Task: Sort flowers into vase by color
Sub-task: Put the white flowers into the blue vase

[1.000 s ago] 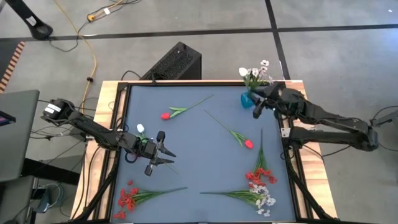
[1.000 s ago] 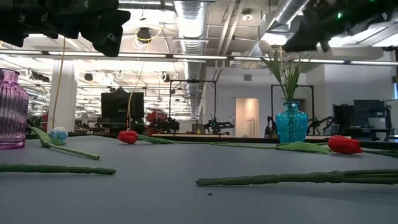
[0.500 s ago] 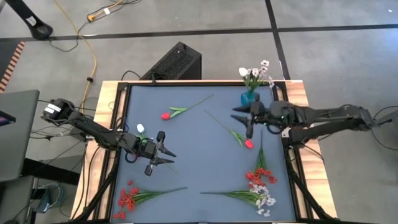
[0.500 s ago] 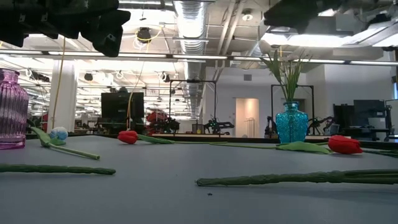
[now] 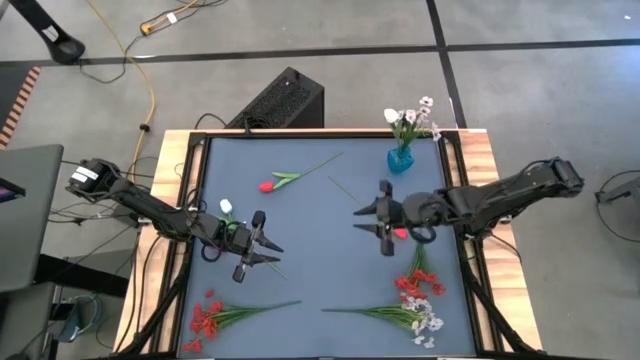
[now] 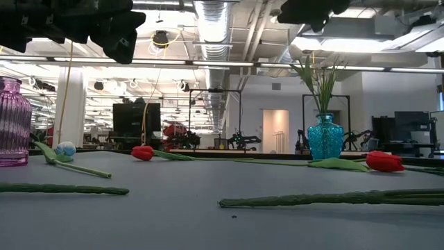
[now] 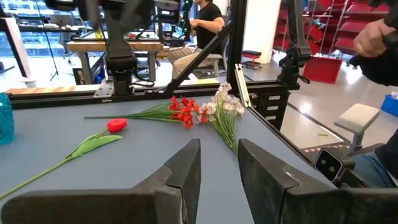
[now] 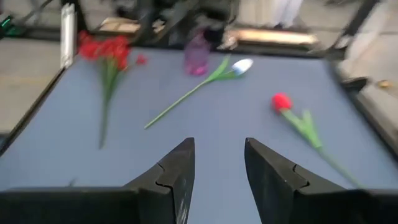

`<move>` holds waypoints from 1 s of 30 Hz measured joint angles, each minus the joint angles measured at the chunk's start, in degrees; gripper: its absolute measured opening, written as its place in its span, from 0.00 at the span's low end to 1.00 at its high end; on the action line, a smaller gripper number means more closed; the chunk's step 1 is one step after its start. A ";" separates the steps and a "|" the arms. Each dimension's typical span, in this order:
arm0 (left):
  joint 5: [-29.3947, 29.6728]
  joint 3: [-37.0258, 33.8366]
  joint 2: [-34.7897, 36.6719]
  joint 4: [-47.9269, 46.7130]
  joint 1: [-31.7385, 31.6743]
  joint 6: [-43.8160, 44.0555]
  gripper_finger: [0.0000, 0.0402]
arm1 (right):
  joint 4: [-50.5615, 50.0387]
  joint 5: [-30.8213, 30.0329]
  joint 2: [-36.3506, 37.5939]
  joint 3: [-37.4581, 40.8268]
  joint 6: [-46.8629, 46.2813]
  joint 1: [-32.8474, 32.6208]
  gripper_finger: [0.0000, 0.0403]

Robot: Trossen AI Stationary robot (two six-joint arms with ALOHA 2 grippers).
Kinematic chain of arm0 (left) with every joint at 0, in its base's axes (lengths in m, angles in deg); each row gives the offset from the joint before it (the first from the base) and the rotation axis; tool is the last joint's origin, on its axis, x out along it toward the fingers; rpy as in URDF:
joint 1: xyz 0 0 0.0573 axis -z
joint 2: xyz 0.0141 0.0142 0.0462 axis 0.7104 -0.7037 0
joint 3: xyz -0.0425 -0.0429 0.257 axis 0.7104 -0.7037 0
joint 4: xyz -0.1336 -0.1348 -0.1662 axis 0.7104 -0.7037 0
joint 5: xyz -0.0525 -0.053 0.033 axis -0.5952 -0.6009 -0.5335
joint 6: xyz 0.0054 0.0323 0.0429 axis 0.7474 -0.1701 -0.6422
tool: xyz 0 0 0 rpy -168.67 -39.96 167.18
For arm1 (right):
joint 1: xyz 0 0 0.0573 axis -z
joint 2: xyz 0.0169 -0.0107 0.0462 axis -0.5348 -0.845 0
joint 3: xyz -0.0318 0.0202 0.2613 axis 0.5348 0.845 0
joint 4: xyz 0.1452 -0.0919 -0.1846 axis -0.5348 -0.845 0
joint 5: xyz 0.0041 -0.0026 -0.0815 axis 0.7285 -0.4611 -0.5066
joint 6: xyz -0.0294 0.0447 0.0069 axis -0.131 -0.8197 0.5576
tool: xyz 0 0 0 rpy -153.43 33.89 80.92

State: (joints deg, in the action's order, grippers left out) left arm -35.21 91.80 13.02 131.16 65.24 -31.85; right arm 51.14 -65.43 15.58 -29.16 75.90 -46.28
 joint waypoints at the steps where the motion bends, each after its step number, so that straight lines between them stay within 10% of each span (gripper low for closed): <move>1: 0.00 0.00 0.00 0.00 0.00 0.01 0.24 | -1.45 0.96 -0.89 -1.07 -0.03 -0.59 0.41; 30: -0.34 0.00 0.00 -0.51 0.00 0.11 0.24 | -10.29 14.43 -26.53 -9.17 -23.74 -19.03 0.41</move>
State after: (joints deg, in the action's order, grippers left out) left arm -35.55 91.80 13.02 130.64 65.24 -31.74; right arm 40.85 -51.00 -10.94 -38.33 52.16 -65.31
